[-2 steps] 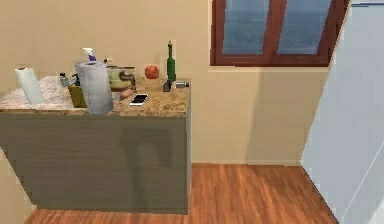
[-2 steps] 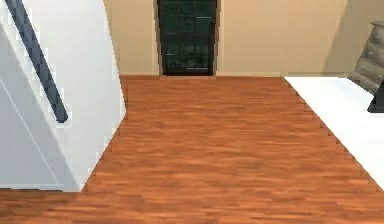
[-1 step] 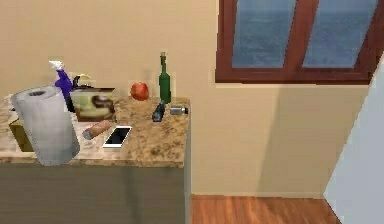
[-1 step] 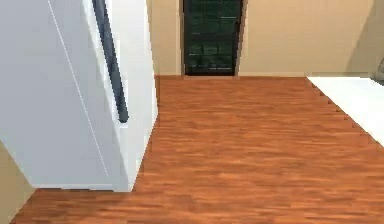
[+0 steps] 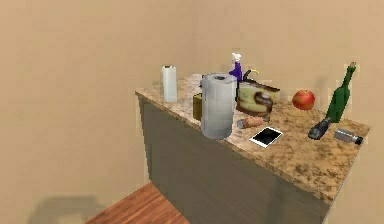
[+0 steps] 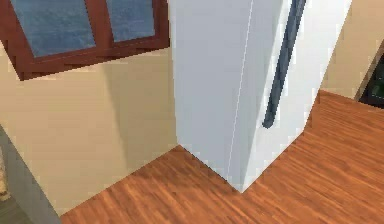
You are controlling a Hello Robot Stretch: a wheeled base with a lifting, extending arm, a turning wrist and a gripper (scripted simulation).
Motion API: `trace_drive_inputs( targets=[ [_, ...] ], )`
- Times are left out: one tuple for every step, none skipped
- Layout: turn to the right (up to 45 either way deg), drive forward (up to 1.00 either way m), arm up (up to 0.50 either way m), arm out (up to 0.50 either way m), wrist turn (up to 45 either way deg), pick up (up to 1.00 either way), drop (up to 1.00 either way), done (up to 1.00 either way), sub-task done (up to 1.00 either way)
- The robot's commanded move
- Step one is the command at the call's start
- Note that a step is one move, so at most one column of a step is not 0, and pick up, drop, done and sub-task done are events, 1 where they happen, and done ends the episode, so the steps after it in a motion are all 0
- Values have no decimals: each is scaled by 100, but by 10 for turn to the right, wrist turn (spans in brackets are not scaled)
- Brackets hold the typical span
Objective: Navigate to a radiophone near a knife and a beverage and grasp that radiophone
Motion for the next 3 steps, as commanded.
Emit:
trace_drive_inputs(
  targets=[
    [-60,0,0,0,0,0,0,0,0],
    [-30,0,0,0,0,0,0,0,0],
    [0,15,0,0,0,0,0,0,0]
  ],
)
